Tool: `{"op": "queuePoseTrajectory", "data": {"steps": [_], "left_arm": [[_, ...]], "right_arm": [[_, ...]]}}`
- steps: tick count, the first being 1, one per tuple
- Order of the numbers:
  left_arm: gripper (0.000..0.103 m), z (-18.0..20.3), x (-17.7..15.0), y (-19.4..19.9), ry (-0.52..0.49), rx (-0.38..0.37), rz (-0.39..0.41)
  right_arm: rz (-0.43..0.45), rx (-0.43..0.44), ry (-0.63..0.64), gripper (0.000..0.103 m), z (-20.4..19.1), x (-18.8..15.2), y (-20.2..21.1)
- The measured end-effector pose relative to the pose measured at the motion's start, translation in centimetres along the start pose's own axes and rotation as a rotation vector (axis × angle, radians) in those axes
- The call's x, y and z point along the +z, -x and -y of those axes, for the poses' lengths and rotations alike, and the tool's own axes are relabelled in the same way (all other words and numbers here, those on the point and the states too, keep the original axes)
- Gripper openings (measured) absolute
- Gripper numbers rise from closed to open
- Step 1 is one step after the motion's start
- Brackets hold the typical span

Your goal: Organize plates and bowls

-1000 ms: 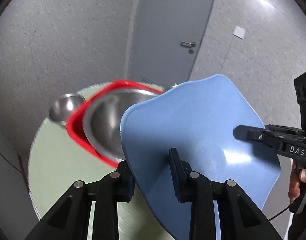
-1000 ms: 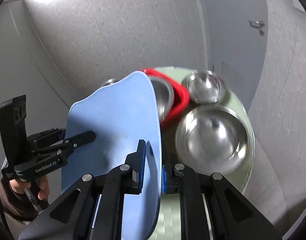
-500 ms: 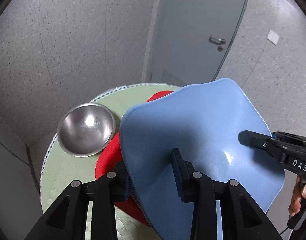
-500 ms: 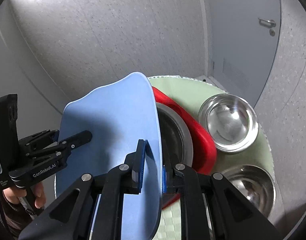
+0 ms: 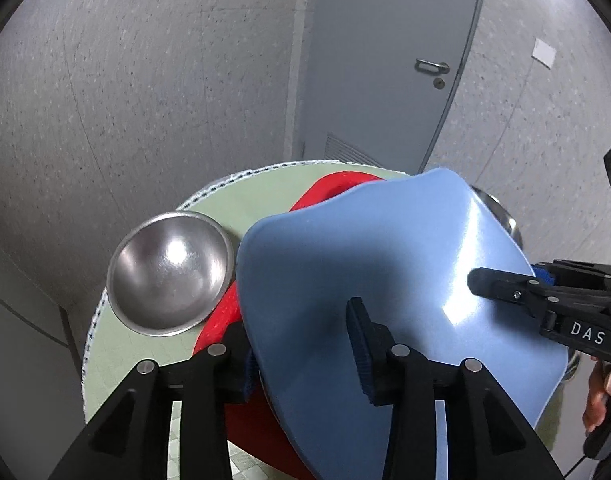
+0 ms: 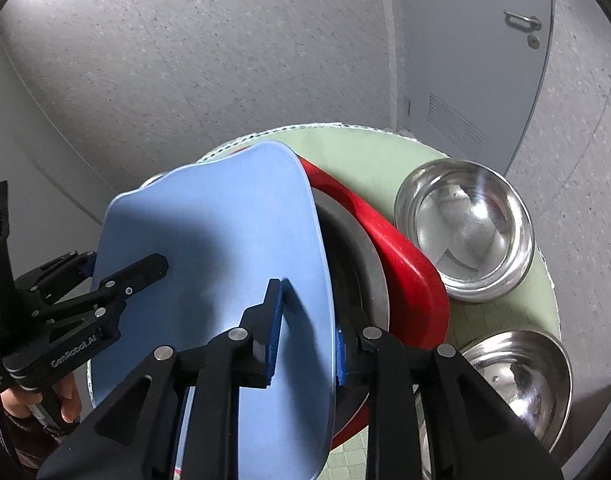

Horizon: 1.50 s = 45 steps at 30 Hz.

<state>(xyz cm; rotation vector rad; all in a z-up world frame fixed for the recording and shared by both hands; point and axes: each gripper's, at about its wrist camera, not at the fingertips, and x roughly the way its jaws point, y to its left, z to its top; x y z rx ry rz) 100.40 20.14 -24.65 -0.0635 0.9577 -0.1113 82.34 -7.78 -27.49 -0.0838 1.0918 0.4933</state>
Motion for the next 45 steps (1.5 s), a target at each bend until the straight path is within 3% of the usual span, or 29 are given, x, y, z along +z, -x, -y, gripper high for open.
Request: {"op": "queuePoseTrajectory", "data": {"steps": [2,5,10,13,16,23,29,32,37,41,43,45], "left_arm": [[0.047,1.0,-0.4,-0.1,-0.027,0.021,0.007],[0.066,1.2,-0.9,-0.3,-0.014,0.035,0.007],[0.068,2.1,-1.4,0.0,0.006,0.059,0.019],[0.087,2.0,-1.4,1.4,0.033,0.116,0.076],[0.090,2.9,-1.2,3.1,0.057,0.172,0.134],[0.095,9.4,1.6,2.9,0.019,0.061,0.124],[0.095,16.0,5.0,-0.9,0.004,0.004,0.031],[0.095,18.4,6.6,-3.5,-0.028,0.045,-0.002],[0.095,21.0,8.8,-9.3,-0.017,0.074,-0.129],[0.089,22.6,10.5,-13.3,-0.073,0.132,-0.204],[0.080,23.6,10.8,-15.2,-0.110,0.141,-0.241],[0.064,24.1,11.2,-17.3,-0.123,0.145,-0.285]], "right_arm": [[-0.004,-0.007,-0.003,0.025,0.0,-0.2,-0.2],[0.011,-0.022,-0.010,0.037,0.0,-0.3,-0.1],[0.028,-0.033,0.014,0.038,-0.7,-0.6,0.4],[0.041,-0.016,0.011,0.040,-0.3,-0.6,1.2],[0.073,-0.008,0.007,0.042,0.8,-0.5,2.8],[0.143,-0.032,-0.026,0.055,6.7,1.0,6.7],[0.100,-0.032,-0.054,0.056,13.8,3.0,5.5],[0.055,-0.017,-0.041,0.056,16.0,3.9,3.7],[-0.056,0.071,-0.050,0.055,18.7,4.9,-1.0],[-0.140,0.149,-0.062,0.054,19.5,5.0,-4.7],[-0.162,0.189,-0.074,0.044,20.0,5.0,-5.6],[-0.182,0.222,-0.084,0.036,20.3,4.8,-6.6]]}}
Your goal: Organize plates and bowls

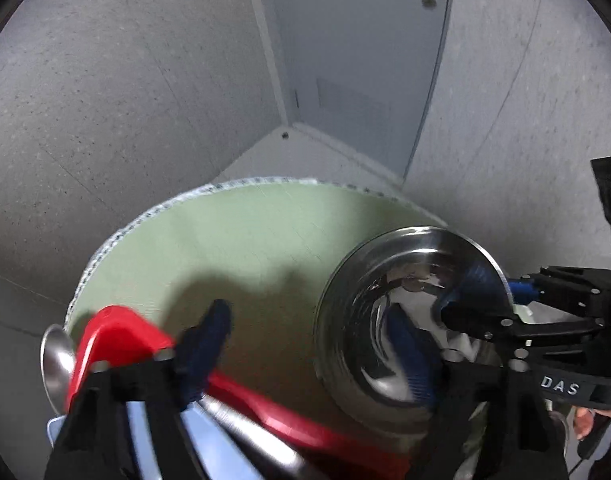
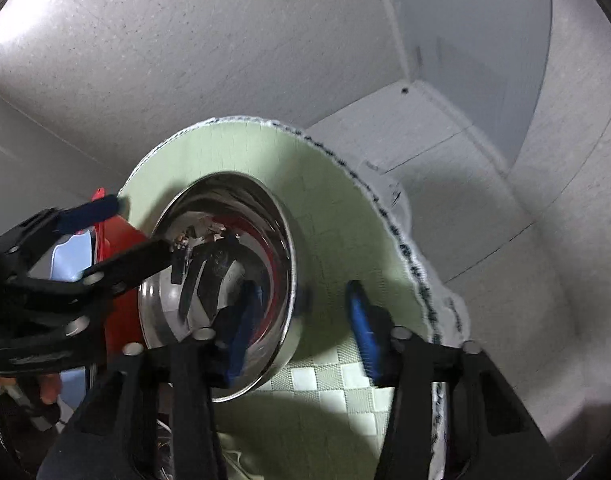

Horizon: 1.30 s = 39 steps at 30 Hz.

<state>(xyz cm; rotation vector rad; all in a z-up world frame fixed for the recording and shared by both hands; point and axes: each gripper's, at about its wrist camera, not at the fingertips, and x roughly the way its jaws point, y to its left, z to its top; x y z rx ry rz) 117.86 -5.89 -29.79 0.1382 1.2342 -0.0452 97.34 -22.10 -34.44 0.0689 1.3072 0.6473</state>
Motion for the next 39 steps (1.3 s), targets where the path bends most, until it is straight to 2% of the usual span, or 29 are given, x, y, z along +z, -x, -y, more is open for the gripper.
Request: {"op": "queuePoseTrajectory", "data": {"steps": [2,3,4,5,6,8,10,15,20,24,28,32,35,39], "left_arm": [[0.057,0.8,1.0,-1.5,-0.014,0.002,-0.034],[0.047,1.1,1.4,-2.3,-0.021,0.003,-0.051],[0.044,1.5,1.8,-3.0,-0.020,-0.010,-0.058],[0.042,2.0,2.3,-3.5,-0.025,-0.017,-0.053],[0.029,2.3,2.8,-3.8,-0.030,-0.039,-0.051],[0.020,2.7,3.4,-4.3,-0.041,-0.073,-0.053],[0.020,2.9,3.6,-4.4,-0.051,-0.070,-0.040],[0.019,3.3,3.7,-1.8,-0.033,-0.139,0.045],[0.018,3.9,3.3,2.8,-0.044,-0.182,0.180],[0.018,3.9,2.4,5.4,-0.055,-0.218,0.243],[0.019,4.7,0.1,6.5,-0.090,-0.242,0.251],[0.019,5.8,-4.2,7.3,-0.138,-0.251,0.217],[0.020,6.5,-6.4,6.5,-0.169,-0.257,0.186],[0.020,8.0,-7.5,4.6,-0.185,-0.258,0.136]], "right_arm": [[0.004,0.026,-0.003,0.029,0.3,0.1,-0.3],[0.002,0.038,-0.008,0.021,0.4,0.1,-0.4],[-0.001,0.056,-0.016,0.015,0.4,0.2,-0.6],[0.001,0.070,-0.023,0.015,0.6,0.2,-0.6],[0.005,0.080,-0.028,0.015,0.8,0.1,-0.6],[0.016,0.101,-0.039,0.015,1.0,0.1,-0.7],[0.036,0.119,-0.058,0.014,1.2,-0.1,-0.3],[0.127,0.127,-0.068,0.014,1.3,-0.3,2.5],[0.257,0.088,-0.040,0.014,-0.9,-0.7,7.3],[0.329,0.051,-0.012,0.014,-2.5,-1.6,10.7],[0.335,0.026,-0.019,0.014,-3.7,-4.2,12.4],[0.310,-0.001,-0.047,0.014,-4.0,-7.5,12.4],[0.282,-0.012,-0.077,0.014,-3.7,-9.9,11.8],[0.246,-0.033,-0.115,0.014,-3.2,-11.9,10.6]]}}
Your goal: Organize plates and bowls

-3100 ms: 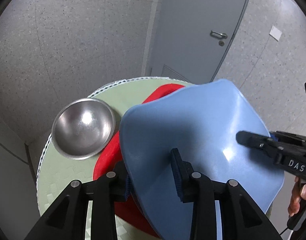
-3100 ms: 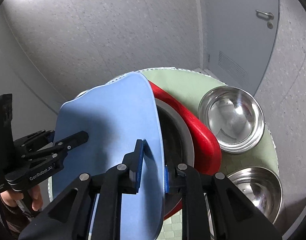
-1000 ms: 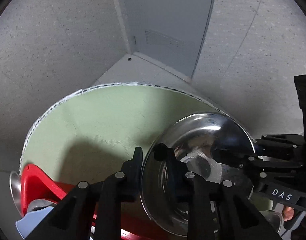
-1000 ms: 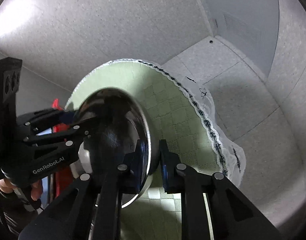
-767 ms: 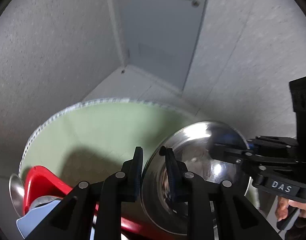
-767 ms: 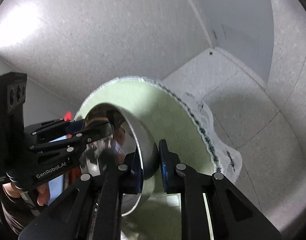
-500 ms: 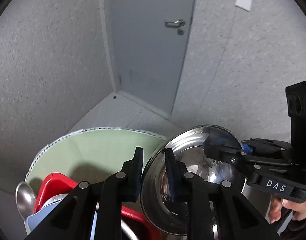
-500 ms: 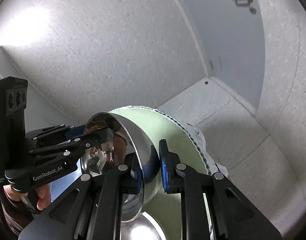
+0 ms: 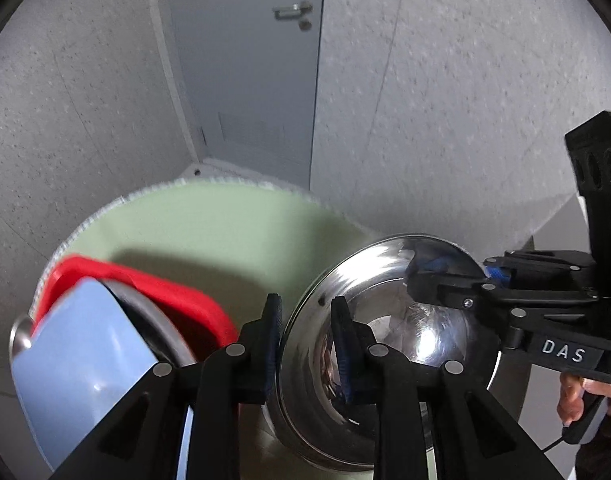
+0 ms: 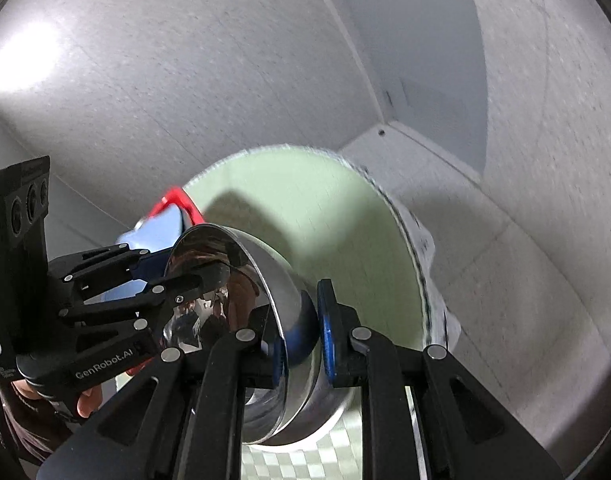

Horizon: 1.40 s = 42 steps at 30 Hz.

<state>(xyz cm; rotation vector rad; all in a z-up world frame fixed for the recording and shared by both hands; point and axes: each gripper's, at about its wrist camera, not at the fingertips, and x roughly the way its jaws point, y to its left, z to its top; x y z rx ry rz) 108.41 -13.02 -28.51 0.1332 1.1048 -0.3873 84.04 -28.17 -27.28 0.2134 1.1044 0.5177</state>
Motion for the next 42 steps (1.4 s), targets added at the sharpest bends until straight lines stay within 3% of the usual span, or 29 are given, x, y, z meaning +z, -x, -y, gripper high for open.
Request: {"op": "queuePoseTrajectory", "data": {"steps": [4,8,11,17,20,23,28,35,42], "left_arm": [[0.026,1.4,-1.1,-2.5,0.011,-0.010,-0.060],[0.040,1.2,-0.7,-3.5,0.030,0.001,-0.057],[0.045,1.4,-0.8,-3.7,0.048,-0.016,-0.054],[0.053,2.2,-1.7,-2.5,0.053,-0.001,-0.027],[0.063,2.3,-2.5,-1.1,0.073,-0.004,-0.018],[0.066,2.6,-2.9,1.0,0.071,-0.005,0.029],[0.078,1.7,-3.5,5.4,0.104,0.002,0.150],[0.089,-6.7,-6.9,11.7,0.283,0.094,0.285],[0.090,-17.2,-12.4,16.0,0.490,0.228,0.343]], "right_arm": [[-0.025,-0.045,-0.004,0.015,0.3,-1.5,-1.2],[-0.026,-0.078,0.026,0.015,-0.3,-1.9,-1.7],[-0.025,-0.124,0.068,0.015,-1.1,-2.0,-2.0],[-0.022,-0.193,0.127,0.015,-1.9,-2.9,-1.6],[-0.016,-0.205,0.129,0.015,-2.1,-2.9,-1.3],[-0.012,-0.216,0.132,0.016,-2.3,-3.0,-0.9],[0.038,-0.247,0.110,0.033,-3.5,-2.1,1.1],[0.130,-0.137,0.199,0.056,-12.1,2.2,2.4],[0.081,-0.024,0.353,0.068,-23.2,6.7,-3.7]]}}
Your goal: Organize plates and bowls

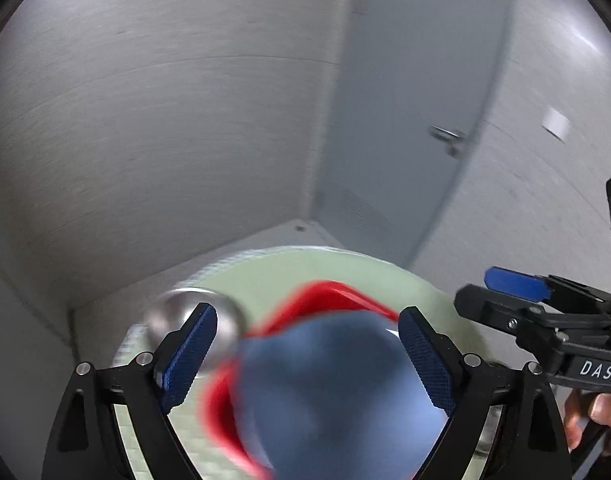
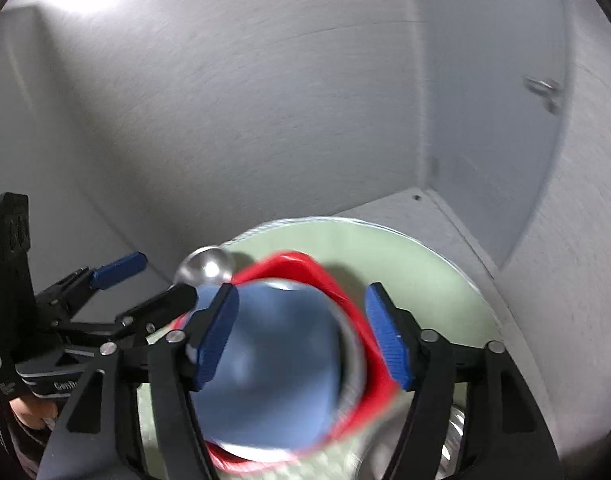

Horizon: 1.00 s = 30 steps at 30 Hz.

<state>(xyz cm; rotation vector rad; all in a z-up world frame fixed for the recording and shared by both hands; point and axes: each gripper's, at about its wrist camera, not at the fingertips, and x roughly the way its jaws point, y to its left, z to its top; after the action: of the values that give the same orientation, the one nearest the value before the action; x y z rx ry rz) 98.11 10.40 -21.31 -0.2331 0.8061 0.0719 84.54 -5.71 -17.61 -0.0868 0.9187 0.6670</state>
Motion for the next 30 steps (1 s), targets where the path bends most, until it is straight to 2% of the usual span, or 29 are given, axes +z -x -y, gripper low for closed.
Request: {"op": "queuePoseTrajectory", "data": {"steps": [5,10,13,18,25,30], "left_arm": [[0.091,-8.4,-0.7,-0.8,0.129,0.080,-0.016],[0.089,-14.0,-1.6,-4.2,0.215,0.121,-0.084],[0.088,-15.7,-2.3,-6.4,0.251,0.130,-0.128],[0.078,-16.9,-3.5,-10.2,0.286,0.116,-0.217],[0.064,-17.6,-2.9,-13.0,0.288,0.085,-0.271],[0.048,-17.3,-3.1,-15.5,0.273,0.067,-0.304]], "right_arm": [[-0.100,0.052,0.101,0.068,-5.7,3.2,-7.2],[-0.204,0.062,0.160,0.068,-9.5,4.7,-14.4],[-0.275,0.047,0.183,0.068,-10.7,4.9,-18.2],[-0.383,-0.009,0.233,0.068,-11.3,4.1,-23.1],[-0.467,-0.048,0.271,0.065,-11.0,3.8,-25.9],[-0.530,-0.027,0.273,0.055,-10.8,3.5,-27.8]]}}
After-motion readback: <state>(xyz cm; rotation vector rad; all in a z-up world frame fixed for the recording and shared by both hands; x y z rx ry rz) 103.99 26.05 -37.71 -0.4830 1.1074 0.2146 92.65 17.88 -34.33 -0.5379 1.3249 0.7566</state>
